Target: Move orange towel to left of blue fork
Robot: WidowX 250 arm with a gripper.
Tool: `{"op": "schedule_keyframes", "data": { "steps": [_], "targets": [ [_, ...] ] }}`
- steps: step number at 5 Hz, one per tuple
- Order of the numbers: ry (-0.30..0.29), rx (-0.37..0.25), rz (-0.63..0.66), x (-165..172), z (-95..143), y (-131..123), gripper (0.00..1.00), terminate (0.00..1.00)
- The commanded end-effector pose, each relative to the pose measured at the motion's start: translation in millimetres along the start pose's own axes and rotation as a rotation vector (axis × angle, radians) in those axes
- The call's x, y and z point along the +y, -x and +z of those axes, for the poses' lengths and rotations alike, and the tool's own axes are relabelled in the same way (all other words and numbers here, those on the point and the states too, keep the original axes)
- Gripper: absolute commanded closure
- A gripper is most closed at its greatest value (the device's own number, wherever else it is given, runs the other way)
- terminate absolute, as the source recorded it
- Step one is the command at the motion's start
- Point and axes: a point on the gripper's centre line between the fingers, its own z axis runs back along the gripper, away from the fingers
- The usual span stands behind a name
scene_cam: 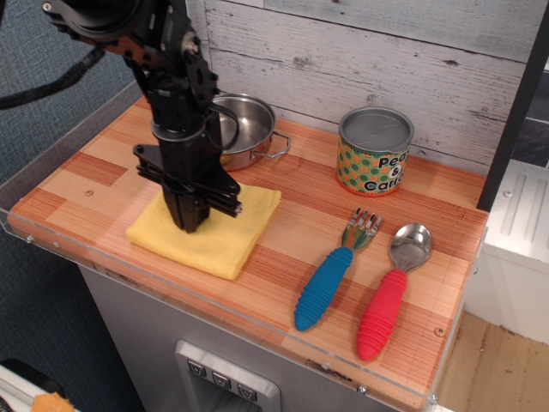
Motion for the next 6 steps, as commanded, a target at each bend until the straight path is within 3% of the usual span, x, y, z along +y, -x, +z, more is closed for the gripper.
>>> {"op": "schedule_keyframes", "data": {
  "steps": [1,5,6],
  "targets": [
    [0.002,-0.049,-0.024,-14.3,18.2,-7.3,1.0,0.0],
    [0.015,-0.036,-0.09,-31.3,13.8,-4.5,1.0,0.0],
    [-0.005,-0.031,-0.094,-28.1,19.7,-2.6,1.0,0.0]
  ]
}}
